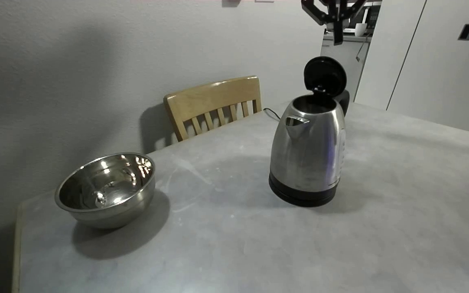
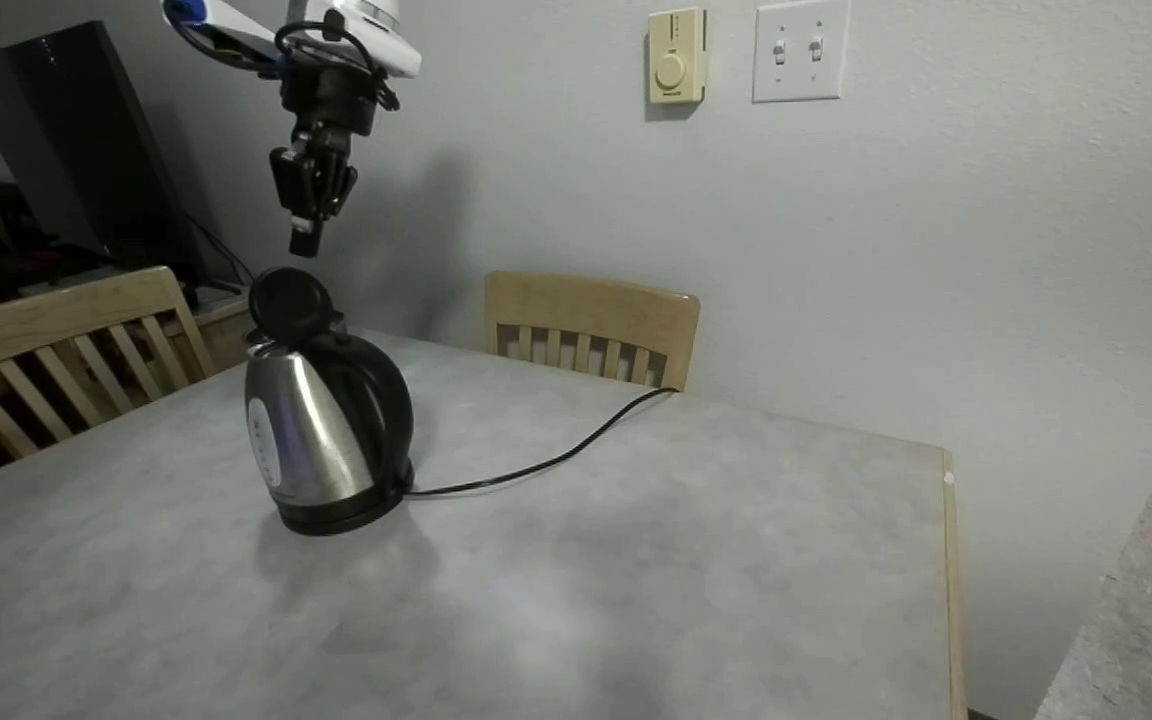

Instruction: Open the electric kettle

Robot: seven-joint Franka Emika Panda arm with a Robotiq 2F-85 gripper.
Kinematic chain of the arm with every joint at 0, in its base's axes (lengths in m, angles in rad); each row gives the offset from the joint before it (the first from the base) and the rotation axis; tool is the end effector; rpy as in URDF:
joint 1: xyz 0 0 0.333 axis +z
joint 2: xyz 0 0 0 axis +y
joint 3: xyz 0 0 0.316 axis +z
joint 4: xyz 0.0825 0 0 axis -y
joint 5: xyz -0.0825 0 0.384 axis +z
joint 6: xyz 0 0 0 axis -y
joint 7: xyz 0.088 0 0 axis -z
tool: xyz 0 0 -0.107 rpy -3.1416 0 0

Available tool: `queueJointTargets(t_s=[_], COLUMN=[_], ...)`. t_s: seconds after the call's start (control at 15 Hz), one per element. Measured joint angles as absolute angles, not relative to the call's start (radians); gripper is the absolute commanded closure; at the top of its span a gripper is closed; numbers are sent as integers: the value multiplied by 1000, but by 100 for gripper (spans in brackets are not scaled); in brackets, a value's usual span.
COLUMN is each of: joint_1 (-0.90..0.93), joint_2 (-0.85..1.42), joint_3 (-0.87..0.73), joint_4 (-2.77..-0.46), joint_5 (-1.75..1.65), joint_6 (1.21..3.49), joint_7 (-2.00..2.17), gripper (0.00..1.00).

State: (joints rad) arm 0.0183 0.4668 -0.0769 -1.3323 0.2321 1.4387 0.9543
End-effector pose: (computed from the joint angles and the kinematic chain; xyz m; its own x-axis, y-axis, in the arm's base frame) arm 0.6545 -0.0021 0.4432 0.4591 -0.8135 -0.3570 -0.8227 -0.5409 0.1747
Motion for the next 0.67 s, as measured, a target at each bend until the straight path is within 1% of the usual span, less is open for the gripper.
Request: queueJointTargets(t_s=[0.4,0.47,0.53,0.6,0.67], joint_1=[17,17,16,16,16], joint_2=[393,389,385,381,377], joint_3=[-77,-77,-77,-77,-77], joint_4=[-1425,-1436,-1446,-1457,-1466], joint_5=[243,249,253,257,260], joint_6=[1461,1461,1461,1462,1464], joint_7=[942,942,942,942,942], gripper=[100,74,73,68,86])
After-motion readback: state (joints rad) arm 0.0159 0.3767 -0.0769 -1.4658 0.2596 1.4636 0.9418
